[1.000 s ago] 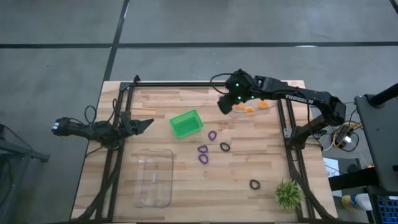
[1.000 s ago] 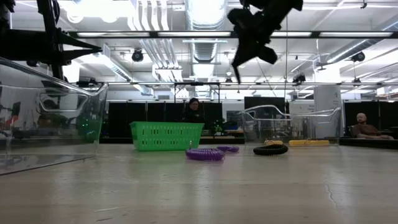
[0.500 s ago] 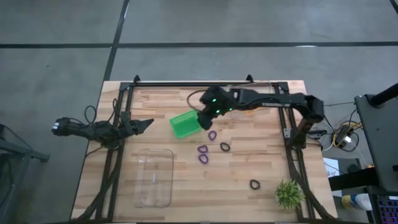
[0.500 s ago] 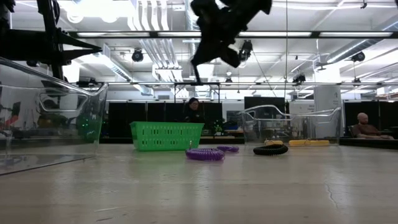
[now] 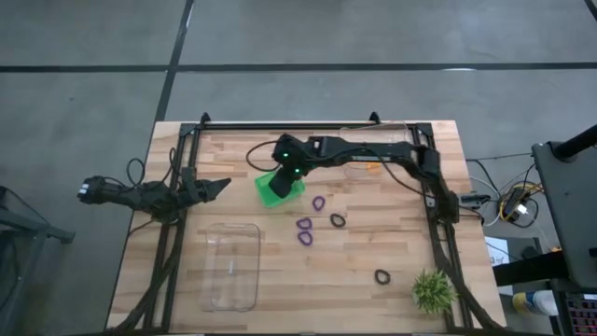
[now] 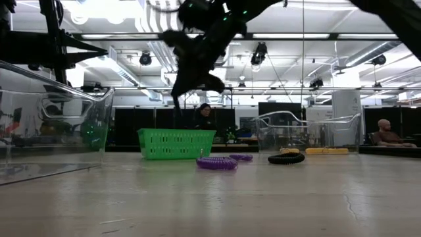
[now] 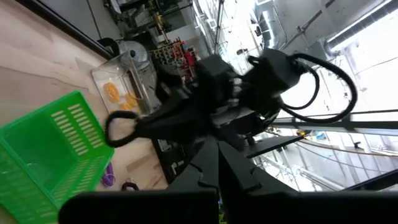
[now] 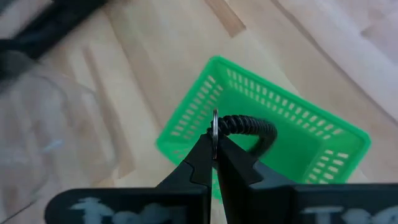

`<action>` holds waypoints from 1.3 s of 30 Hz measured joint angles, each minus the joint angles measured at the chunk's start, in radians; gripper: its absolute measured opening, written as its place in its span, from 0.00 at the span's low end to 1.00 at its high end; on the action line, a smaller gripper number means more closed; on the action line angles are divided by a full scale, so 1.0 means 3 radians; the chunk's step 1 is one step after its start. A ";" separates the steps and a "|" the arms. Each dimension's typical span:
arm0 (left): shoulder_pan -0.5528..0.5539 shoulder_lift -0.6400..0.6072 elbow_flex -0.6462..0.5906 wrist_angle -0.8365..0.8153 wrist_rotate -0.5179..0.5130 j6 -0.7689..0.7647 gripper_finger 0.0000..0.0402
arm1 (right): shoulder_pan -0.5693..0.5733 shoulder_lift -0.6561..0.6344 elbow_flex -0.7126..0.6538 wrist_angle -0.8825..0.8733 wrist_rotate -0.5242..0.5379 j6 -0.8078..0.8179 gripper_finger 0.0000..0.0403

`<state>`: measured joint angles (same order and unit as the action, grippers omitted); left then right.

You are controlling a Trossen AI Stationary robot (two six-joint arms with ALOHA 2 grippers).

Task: Sort spring keychains
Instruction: Put the bottom black spring keychain into the green bin

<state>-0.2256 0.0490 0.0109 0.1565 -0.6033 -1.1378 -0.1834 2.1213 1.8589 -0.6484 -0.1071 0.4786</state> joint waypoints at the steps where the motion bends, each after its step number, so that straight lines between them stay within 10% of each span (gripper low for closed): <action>1: 0.0000 0.0001 0.0000 -0.0001 0.0000 0.0000 0.00 | -0.0001 0.0093 0.0095 -0.0080 0.0000 -0.0007 0.02; 14: 0.0000 0.0000 0.0000 0.0001 0.0000 -0.0034 0.00 | -0.0012 0.0907 0.1207 -0.1183 0.0004 -0.0018 0.03; 28: 0.0000 0.0000 0.0000 0.0000 0.0000 -0.0071 0.00 | 0.0002 0.0888 0.1262 -0.1245 -0.0193 -0.0087 0.36; 39: 0.0000 0.0000 0.0000 0.0001 0.0000 -0.0085 0.00 | 0.0200 0.0503 0.1317 -0.1641 -0.0195 -0.0305 0.42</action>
<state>-0.2256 0.0490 0.0109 0.1570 -0.6033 -1.1631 -0.1234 2.2720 2.2539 -1.1407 -0.1658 0.3870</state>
